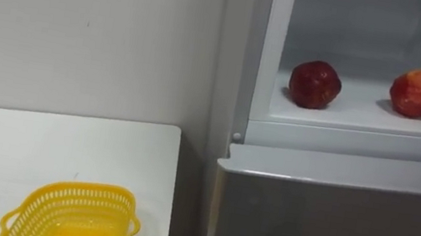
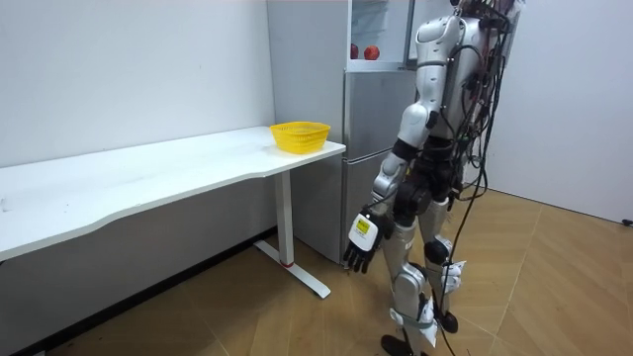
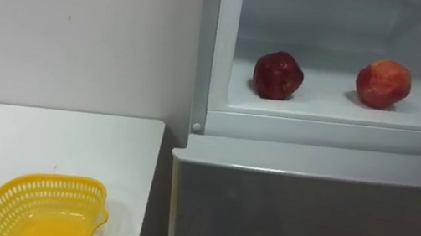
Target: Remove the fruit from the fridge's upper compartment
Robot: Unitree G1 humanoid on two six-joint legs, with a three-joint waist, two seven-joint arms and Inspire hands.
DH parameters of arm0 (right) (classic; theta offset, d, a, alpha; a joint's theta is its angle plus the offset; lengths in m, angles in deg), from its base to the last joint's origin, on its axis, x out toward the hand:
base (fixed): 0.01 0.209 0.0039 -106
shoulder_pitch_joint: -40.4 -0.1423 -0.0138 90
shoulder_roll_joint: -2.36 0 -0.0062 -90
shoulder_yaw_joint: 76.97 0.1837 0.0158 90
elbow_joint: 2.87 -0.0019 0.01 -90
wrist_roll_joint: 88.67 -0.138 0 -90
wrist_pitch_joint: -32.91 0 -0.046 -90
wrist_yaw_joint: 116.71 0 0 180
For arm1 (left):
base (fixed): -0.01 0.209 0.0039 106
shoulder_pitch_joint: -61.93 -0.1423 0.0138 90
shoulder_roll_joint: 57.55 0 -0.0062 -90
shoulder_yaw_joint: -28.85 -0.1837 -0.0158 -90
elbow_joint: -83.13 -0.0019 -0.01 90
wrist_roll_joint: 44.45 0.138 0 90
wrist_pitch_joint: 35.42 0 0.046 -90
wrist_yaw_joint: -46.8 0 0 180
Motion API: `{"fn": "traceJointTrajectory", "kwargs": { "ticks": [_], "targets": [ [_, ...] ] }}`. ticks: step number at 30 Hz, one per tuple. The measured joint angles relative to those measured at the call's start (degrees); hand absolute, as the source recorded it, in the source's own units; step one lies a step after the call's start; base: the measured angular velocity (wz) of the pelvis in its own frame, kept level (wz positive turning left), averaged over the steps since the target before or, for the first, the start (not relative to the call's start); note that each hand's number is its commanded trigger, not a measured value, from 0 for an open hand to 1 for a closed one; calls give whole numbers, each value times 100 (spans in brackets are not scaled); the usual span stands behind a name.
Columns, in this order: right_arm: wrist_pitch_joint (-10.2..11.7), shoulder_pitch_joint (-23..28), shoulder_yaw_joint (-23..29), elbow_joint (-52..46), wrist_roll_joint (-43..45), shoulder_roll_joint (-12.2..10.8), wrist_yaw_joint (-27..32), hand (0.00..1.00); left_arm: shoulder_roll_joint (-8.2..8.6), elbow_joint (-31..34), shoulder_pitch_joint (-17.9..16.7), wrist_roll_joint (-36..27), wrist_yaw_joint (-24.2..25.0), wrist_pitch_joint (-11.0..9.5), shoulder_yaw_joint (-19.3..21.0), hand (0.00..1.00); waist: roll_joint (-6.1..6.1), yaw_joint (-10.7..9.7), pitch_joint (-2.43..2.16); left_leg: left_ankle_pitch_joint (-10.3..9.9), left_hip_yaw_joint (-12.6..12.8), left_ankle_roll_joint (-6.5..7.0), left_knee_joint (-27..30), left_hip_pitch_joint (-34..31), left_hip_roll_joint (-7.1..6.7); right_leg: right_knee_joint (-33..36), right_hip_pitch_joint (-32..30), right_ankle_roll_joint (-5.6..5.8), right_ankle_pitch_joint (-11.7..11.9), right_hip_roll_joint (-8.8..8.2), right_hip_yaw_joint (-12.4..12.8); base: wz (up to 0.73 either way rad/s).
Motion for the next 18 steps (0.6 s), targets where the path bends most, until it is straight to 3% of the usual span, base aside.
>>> {"fn": "traceJointTrajectory", "kwargs": {
  "ticks": [3,6,10,13,18],
  "targets": [
    [124,56,-11,-470,52,-8,145,0,34,3,17,0,12,-138,-9,0,43,-5,1,0,154,0,2,3,9,69,-117,-2,3,14,151,-26],
    [213,280,-24,-1189,101,-59,314,0,30,2,35,-9,-4,-144,-10,0,22,-50,-7,0,181,0,-19,-5,13,97,-192,-5,13,23,223,-18],
    [216,643,-34,-2962,-100,-212,677,0,1,18,27,-10,-110,-232,-135,0,-9,-183,-9,1,229,0,-75,-4,21,125,-230,-3,34,23,229,-5],
    [394,830,-44,-4098,72,-318,922,0,12,26,31,-9,-224,-400,-142,0,0,-183,-49,1,241,0,-69,20,24,87,-218,-2,61,32,234,-2],
    [499,944,-165,-6177,593,-359,1403,0,69,19,24,-75,-359,-584,-226,0,43,-142,-41,1,309,1,-70,-30,27,166,-317,0,74,45,326,-8]
  ]
}}
